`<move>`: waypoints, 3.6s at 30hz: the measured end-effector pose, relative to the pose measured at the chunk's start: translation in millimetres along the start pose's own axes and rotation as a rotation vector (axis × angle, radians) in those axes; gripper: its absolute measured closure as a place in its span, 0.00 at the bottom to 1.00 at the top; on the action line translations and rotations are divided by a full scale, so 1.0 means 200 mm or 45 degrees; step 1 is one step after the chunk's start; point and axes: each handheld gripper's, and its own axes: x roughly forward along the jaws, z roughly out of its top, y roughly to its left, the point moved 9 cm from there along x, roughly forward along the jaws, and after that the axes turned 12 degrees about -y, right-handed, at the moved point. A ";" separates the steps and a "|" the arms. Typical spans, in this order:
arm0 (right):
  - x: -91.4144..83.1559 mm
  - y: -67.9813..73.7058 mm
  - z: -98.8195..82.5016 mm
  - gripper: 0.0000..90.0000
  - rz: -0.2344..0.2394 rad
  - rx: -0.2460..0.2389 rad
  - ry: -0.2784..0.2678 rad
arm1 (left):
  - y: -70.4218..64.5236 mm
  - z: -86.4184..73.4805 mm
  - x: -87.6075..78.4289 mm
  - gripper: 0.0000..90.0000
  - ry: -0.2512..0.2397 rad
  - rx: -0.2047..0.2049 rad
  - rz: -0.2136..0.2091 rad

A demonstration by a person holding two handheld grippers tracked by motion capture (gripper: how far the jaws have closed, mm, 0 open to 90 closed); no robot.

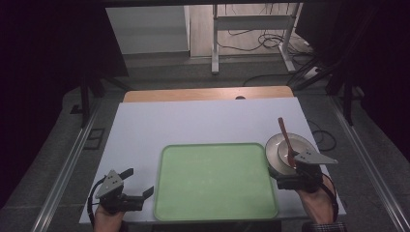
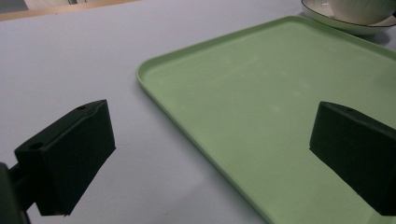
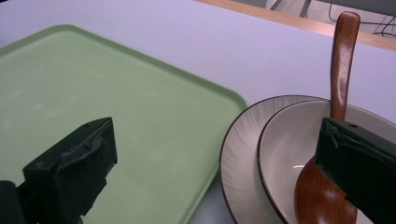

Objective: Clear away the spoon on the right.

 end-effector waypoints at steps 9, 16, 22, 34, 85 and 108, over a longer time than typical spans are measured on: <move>0.05 -0.01 0.02 0.00 0.005 -0.010 0.044 | 0.00 0.00 0.00 0.00 0.004 0.000 0.001; 0.07 -0.04 0.06 0.00 -0.013 0.002 0.046 | 0.00 0.00 0.00 0.00 0.007 0.002 0.001; 0.08 -0.08 0.08 0.00 -0.027 0.013 0.060 | 0.00 0.00 0.00 0.00 0.009 0.000 0.005; 0.13 -0.12 0.11 0.00 -0.044 0.024 0.085 | 0.00 -0.01 0.00 0.00 0.010 -0.001 0.007; 0.44 -0.44 0.13 0.49 -0.165 0.151 0.385 | 0.00 -0.01 0.00 0.00 0.018 0.000 0.001; 0.47 -0.47 0.15 0.85 -0.221 0.144 0.496 | 0.00 -0.01 0.00 0.00 0.024 0.009 -0.003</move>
